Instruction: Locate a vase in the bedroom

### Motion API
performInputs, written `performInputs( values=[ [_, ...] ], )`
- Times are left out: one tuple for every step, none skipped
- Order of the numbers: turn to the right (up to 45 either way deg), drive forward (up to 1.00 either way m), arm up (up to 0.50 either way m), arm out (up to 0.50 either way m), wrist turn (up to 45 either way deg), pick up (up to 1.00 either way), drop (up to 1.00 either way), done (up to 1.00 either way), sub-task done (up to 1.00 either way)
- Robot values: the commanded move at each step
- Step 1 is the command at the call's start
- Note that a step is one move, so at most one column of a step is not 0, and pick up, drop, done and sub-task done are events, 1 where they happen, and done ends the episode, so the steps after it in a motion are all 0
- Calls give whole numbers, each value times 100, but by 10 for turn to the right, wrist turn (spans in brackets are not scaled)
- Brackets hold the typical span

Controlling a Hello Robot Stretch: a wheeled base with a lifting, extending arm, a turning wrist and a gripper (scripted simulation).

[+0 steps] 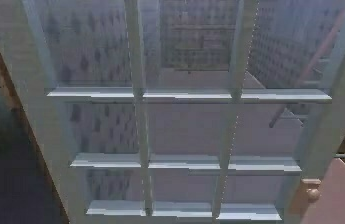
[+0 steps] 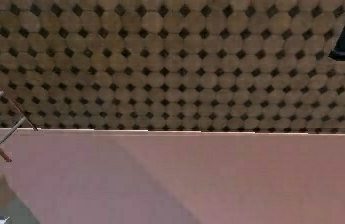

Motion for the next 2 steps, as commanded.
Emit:
performInputs(
  values=[
    [-450,0,0,0,0,0,0,0,0],
    [-330,0,0,0,0,0,0,0,0]
  ],
)
